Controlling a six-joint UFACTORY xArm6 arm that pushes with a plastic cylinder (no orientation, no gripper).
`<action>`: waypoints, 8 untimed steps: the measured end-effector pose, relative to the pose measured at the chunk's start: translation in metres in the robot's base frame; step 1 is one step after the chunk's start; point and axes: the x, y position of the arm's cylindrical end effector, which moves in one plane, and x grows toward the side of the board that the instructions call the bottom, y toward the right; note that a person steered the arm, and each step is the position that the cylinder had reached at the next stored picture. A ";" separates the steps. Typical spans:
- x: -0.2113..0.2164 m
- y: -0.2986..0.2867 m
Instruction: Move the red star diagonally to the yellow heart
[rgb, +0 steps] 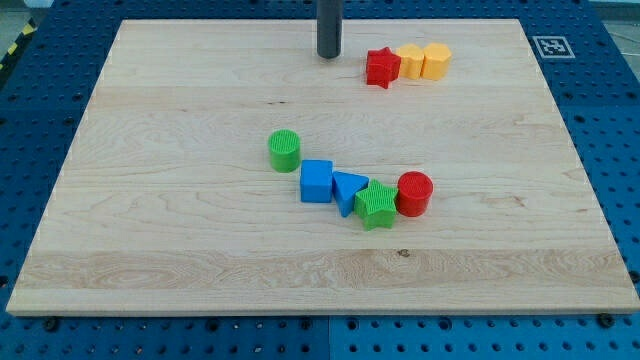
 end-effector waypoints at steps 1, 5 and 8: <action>0.000 0.000; -0.005 0.044; 0.018 0.076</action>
